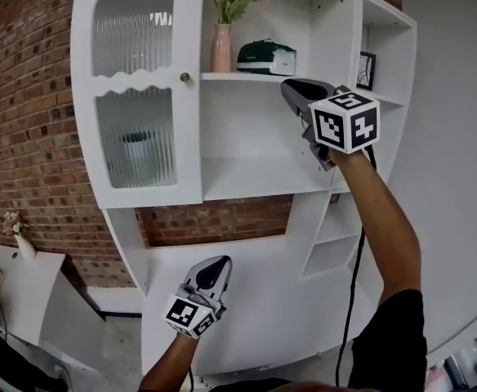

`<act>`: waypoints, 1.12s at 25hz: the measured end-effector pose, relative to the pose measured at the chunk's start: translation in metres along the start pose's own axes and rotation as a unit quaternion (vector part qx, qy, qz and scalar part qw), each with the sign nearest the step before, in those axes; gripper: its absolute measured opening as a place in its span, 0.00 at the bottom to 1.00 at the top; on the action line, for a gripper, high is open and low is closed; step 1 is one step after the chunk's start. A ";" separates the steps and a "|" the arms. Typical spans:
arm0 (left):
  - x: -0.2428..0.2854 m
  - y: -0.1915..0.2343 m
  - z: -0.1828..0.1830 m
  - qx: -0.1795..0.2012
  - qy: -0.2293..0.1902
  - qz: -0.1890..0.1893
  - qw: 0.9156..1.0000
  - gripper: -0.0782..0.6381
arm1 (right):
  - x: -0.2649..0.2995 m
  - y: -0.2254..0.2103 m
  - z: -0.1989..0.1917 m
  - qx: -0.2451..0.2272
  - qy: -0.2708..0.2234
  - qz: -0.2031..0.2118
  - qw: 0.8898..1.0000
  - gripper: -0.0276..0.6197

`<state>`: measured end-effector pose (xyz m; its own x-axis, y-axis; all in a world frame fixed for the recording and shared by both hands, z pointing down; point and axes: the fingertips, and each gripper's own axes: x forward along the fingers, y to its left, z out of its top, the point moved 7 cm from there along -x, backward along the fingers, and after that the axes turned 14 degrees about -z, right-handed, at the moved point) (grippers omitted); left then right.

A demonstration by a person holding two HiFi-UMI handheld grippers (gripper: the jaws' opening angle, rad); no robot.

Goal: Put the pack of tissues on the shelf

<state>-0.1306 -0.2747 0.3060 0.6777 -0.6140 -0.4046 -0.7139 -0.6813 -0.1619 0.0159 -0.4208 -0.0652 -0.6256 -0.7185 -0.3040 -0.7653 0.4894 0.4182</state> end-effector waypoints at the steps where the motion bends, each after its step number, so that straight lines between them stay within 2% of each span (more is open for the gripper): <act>1: -0.002 -0.002 0.008 0.000 -0.003 0.001 1.000 0.11 | -0.011 0.010 -0.010 0.004 0.002 0.003 1.000 0.06; 5: -0.012 -0.010 0.025 -0.002 -0.012 -0.001 1.000 0.11 | -0.052 0.048 -0.056 0.027 0.016 0.008 0.999 0.05; 13: -0.031 -0.029 0.030 -0.017 -0.015 -0.025 0.999 0.11 | -0.125 0.121 -0.146 0.085 0.063 0.006 0.994 0.05; 17: -0.034 -0.033 0.027 -0.022 -0.011 -0.034 0.999 0.11 | -0.153 0.162 -0.183 0.068 0.075 0.010 0.995 0.05; 21: -0.036 -0.037 0.024 -0.023 -0.006 -0.033 0.999 0.11 | -0.180 0.201 -0.209 0.048 0.064 0.027 0.996 0.05; 28: -0.025 -0.047 0.021 -0.006 0.005 -0.025 1.000 0.11 | -0.219 0.240 -0.248 0.077 0.059 0.032 0.995 0.05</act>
<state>-0.1174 -0.2188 0.3043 0.7149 -0.5825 -0.3869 -0.6763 -0.7166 -0.1707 0.0069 -0.2681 0.3140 -0.6593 -0.7314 -0.1745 -0.7436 0.6000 0.2950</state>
